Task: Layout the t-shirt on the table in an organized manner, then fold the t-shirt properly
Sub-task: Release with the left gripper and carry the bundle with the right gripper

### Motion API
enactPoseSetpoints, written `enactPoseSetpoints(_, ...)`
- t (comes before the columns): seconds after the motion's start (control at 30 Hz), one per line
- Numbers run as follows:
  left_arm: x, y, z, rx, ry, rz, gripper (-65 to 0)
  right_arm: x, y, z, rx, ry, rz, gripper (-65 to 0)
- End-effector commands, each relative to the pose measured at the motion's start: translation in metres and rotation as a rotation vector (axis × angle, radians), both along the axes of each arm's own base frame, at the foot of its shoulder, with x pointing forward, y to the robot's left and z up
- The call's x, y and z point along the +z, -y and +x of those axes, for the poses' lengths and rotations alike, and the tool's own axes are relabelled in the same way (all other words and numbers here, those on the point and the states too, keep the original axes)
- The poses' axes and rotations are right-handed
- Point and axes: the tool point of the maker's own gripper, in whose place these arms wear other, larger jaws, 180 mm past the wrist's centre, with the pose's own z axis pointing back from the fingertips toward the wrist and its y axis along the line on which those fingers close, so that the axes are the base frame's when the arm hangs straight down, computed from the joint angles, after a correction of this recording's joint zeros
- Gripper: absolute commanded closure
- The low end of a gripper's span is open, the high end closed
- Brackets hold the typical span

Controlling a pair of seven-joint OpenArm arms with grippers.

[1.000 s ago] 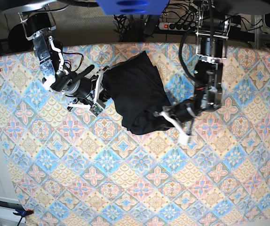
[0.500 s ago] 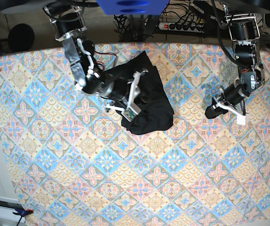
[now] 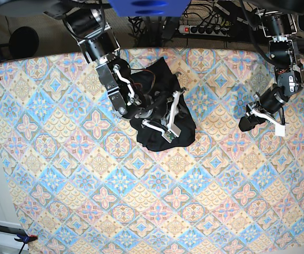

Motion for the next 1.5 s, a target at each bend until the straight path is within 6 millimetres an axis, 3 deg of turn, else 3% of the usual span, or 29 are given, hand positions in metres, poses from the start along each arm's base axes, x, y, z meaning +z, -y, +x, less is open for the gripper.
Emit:
enactPoseSetpoints(0.0, 0.016, -0.005, 0.008, 0.000, 0.052, 0.008, -7.3, 0.017, -0.009, 0.013, -0.007, 0.040, 0.056, 0.0)
enactPoseSetpoints(0.2, 0.016, -0.005, 0.008, 0.001, 0.051, 0.008, -7.3, -0.018, -0.023, -0.004, -0.017, -0.088, 0.055, 0.0)
enactPoseSetpoints(0.3, 0.016, -0.005, 0.008, 0.002, 0.052, 0.008, -7.3, -0.044, -0.018, -0.016, -0.022, -0.164, 0.019, 0.0)
enactPoseSetpoints(0.47, 0.016, -0.006, 0.008, 0.005, 0.054, 0.008, -7.3, -0.051, -0.012, -0.014, -0.055, -0.175, 0.013, 0.0)
enactPoseSetpoints(0.57, 0.016, -0.005, 0.008, 0.005, 0.055, 0.007, -7.3, -0.063, 0.020, -0.002, -0.161, -0.196, -0.031, 0.0)
enactPoseSetpoints(0.67, 0.016, -0.005, 0.008, 0.005, 0.055, 0.007, -7.3, -0.056, 0.038, 0.012, -0.207, -0.166, -0.029, 0.0)
enactPoseSetpoints(0.83, 0.017, -0.005, 0.008, 0.005, 0.056, 0.004, -7.3, -0.045, 0.086, 0.034, -0.265, -0.090, -0.072, 0.0)
enactPoseSetpoints(1.2, 0.017, -0.005, 0.009, 0.005, 0.056, 0.007, -7.3, -0.052, 0.177, 0.045, -0.309, -0.032, -0.234, 0.0)
enactPoseSetpoints(1.4, 0.017, -0.005, 0.009, 0.005, 0.056, 0.007, -7.3, -0.031, 0.226, 0.067, -0.373, 0.033, -0.286, 0.0)
enactPoseSetpoints(1.47, 0.017, -0.005, 0.009, 0.005, 0.056, 0.007, -7.3, -0.022, 0.232, 0.073, -0.388, 0.053, -0.271, 0.0)
